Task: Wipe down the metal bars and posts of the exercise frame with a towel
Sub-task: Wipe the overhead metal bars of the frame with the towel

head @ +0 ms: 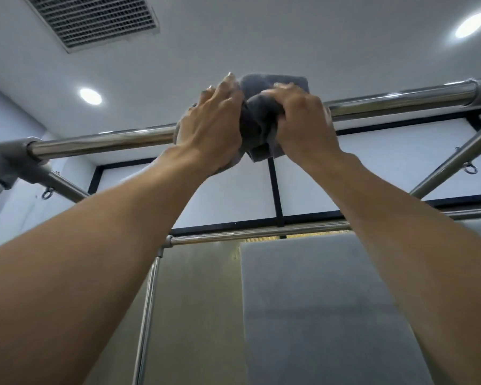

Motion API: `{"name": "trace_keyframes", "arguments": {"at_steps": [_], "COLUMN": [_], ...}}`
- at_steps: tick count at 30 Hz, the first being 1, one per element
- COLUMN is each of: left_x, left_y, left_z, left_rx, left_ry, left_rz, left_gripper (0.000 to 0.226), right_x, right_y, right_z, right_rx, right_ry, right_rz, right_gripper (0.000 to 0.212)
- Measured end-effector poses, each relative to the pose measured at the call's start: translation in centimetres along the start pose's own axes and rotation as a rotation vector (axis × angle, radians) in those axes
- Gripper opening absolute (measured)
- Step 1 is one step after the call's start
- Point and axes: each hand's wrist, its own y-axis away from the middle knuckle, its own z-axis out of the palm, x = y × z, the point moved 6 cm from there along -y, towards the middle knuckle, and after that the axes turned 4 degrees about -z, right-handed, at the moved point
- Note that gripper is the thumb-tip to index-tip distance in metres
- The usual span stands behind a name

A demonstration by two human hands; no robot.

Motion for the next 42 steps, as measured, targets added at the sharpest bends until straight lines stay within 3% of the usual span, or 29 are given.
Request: {"name": "trace_keyframes", "arguments": {"at_steps": [4,8,10,12,16,20,25,29,33,36,38,42], "left_x": [-4.4,-7.0,-6.2,-5.9,-9.8,-14.1,-12.8,-16.2,-20.3,-20.4,-20.7,-24.2], "left_y": [-0.1,3.7,3.8,2.5,0.0,2.6,3.3,1.3,5.0,7.5,6.7,5.0], "left_z": [0.1,-0.8,-0.7,-0.2,0.4,0.0,-0.1,-0.3,-1.1,-1.1,-1.1,-1.4], "left_rx": [0.013,0.151,0.123,0.048,-0.072,0.044,-0.034,-0.076,0.075,0.021,-0.021,-0.003], "left_ry": [0.006,0.141,0.163,0.12,0.137,0.153,0.102,0.132,0.142,0.109,0.094,0.064], "left_rz": [-0.126,0.087,0.195,0.218,0.057,0.008,0.062,-0.09,-0.058,0.035,0.023,-0.098], "left_gripper": [0.035,0.032,0.044,0.052,0.053,0.051,0.058,0.044,0.043,0.054,0.054,0.044], "right_x": [-4.7,-6.3,-5.9,-5.6,-8.3,-11.6,-10.6,-13.0,-16.7,-16.6,-16.7,-20.4], "right_y": [-1.4,1.8,3.0,2.0,-2.1,-1.3,-0.1,-3.3,-1.6,0.5,-0.1,-2.4], "right_z": [3.1,5.1,4.4,3.9,5.6,8.1,7.7,10.4,13.2,13.3,13.4,15.5], "right_rx": [-0.089,-0.124,-0.065,-0.026,-0.126,-0.24,-0.147,-0.083,-0.15,-0.083,-0.045,-0.171], "right_ry": [0.035,0.064,0.077,0.063,0.076,0.099,0.132,0.079,0.088,0.212,0.227,0.169], "right_rz": [-0.012,-0.091,-0.104,-0.002,0.085,-0.012,-0.003,0.086,-0.08,-0.238,-0.193,-0.092], "right_gripper": [0.045,0.044,0.04,0.045,0.052,0.058,0.05,0.047,0.055,0.051,0.047,0.054]}}
